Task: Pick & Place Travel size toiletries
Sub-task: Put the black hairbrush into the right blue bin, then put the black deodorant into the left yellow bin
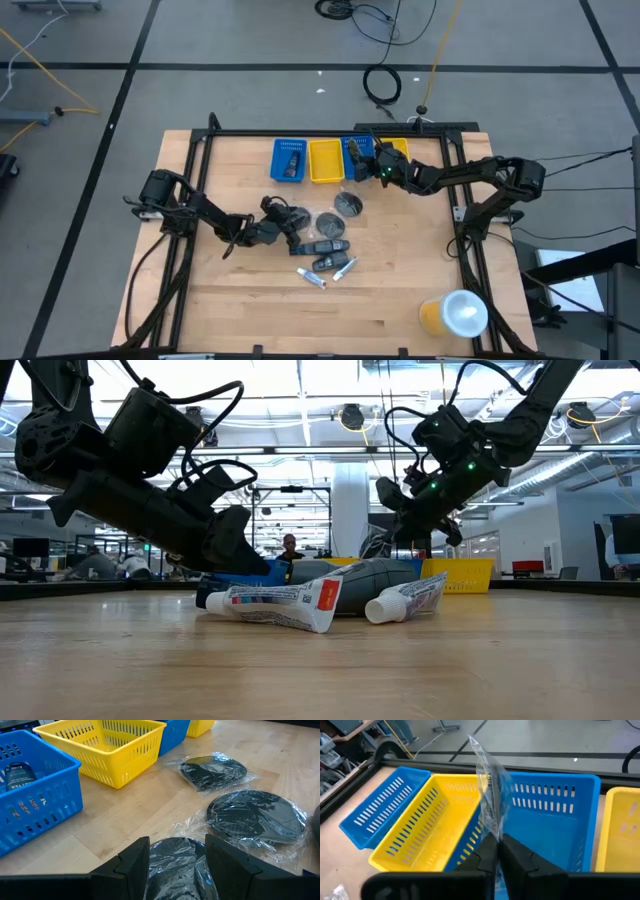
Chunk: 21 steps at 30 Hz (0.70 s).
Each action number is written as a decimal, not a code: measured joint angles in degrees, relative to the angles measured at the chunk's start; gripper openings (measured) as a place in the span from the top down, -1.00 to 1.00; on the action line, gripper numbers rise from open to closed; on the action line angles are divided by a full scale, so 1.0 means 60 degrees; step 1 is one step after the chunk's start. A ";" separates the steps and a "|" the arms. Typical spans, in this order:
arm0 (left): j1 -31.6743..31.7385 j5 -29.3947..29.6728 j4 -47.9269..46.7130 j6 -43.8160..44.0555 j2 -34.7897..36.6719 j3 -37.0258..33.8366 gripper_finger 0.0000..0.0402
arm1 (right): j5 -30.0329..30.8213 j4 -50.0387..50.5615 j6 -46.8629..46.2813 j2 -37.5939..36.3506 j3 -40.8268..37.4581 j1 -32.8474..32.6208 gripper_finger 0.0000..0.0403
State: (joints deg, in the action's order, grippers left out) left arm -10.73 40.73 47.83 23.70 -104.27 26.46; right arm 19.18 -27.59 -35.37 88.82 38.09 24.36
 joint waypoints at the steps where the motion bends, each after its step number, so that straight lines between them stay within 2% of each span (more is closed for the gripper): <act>1: -0.0002 0.0000 0.0000 0.0001 0.0000 0.0001 0.07 | 0.0000 0.0041 -0.0004 -0.0001 0.0000 0.0000 0.92; 5: -0.0002 0.0000 0.0000 0.0004 0.0000 0.0000 0.07 | -0.0027 0.0210 -0.0084 -0.0001 0.0000 0.0000 0.81; 10: -0.0002 0.0001 -0.0001 0.0009 0.0000 0.0000 0.07 | -0.0191 0.0473 -0.0081 -0.0001 0.0000 0.0000 0.55; 15: 0.0001 0.0004 -0.0004 0.0027 0.0000 0.0002 0.07 | 0.0462 0.0449 0.0517 -0.0130 0.0000 0.0004 0.30; 21: -0.0044 0.0004 -0.0007 0.0030 0.0000 0.0001 0.07 | 0.1325 0.0987 0.1147 -0.0602 0.0002 -0.0018 0.27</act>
State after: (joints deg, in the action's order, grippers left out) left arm -10.99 40.75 47.79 23.89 -104.27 26.46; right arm 27.13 -21.67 -28.49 85.21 38.10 24.25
